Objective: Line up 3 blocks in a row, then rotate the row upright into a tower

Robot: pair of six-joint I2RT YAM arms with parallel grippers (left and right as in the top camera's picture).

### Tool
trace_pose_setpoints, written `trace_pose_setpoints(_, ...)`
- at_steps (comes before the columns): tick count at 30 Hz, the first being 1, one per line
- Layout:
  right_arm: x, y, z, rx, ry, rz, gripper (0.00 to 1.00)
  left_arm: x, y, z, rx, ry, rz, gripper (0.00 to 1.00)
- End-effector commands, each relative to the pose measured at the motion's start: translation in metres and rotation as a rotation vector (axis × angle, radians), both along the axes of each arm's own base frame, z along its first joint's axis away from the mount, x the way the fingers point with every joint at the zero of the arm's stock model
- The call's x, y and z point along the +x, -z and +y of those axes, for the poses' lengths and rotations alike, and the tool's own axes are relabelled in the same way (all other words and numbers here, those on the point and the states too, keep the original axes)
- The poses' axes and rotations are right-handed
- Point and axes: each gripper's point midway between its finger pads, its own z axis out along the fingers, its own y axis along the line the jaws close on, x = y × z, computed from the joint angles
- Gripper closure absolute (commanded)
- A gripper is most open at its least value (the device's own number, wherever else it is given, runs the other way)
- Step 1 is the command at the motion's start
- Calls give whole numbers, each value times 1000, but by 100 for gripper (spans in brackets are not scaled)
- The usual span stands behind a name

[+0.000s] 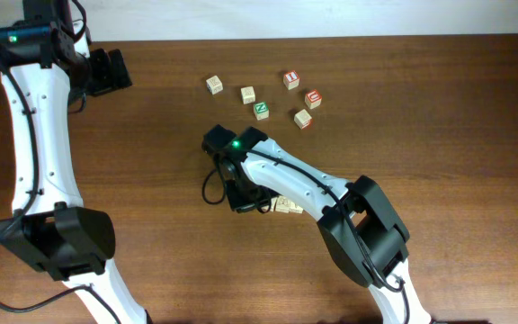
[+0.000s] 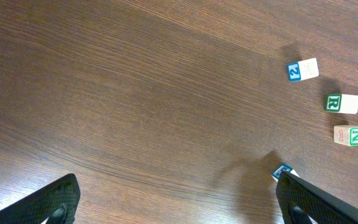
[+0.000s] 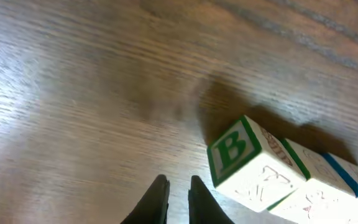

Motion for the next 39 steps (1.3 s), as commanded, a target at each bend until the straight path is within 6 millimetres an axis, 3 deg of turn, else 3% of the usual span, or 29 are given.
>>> trace_pose_setpoints(1, 0, 1, -5, -32, -6, -6, 86, 0, 1, 1, 8, -10, 6, 1)
trace_pose_setpoints(6, 2, 0, -12, -44, -12, 4, 86, -1, 2, 1, 8, -10, 9, 1)
trace_pose_setpoints(12, 17, 0, 22, 125, -92, -35, 86, -1, 2, 1, 8, -10, 8, 1)
trace_pose_setpoints(16, 25, 6, -4, -25, 122, -92, 86, -1, 2, 1, 8, -11, 9, 1)
trace_pose_setpoints(24, 14, 5, -18, -90, 157, -59, 87, -3, 3, 1, 7, -10, 19, 1)
trace_pose_setpoints(27, 20, -1, -17, -73, 148, -65, 86, -4, 3, -1, 4, -8, 26, 1)
trace_pose_setpoints(29, 37, -30, -10, 3, 135, -89, 87, -5, 4, -12, -21, 17, 32, 1)
trace_pose_setpoints(31, 65, -85, -8, 99, 154, -177, 86, -5, 5, -26, -23, 47, 39, 0)
trace_pose_setpoints(32, 82, -130, -16, 166, 163, -249, 86, -6, 6, -36, -23, 69, 47, 0)
trace_pose_setpoints(33, 95, -184, -38, 241, 174, -321, 86, -9, 7, -53, -24, 105, 63, 0)
trace_pose_setpoints(34, 98, -209, -53, 279, 179, -350, 86, -10, 9, -65, -24, 132, 70, 0)
trace_pose_setpoints(36, 94, -240, -84, 347, 186, -357, 87, -12, 13, -83, -21, 172, 83, 3)
trace_pose_setpoints(37, 81, -242, -114, 321, 217, -301, 87, -15, 18, -93, -20, 195, 103, 8)
trace_pose_setpoints(39, 65, -233, -145, 268, 240, -204, 95, -22, 30, -108, -20, 229, 147, 9)
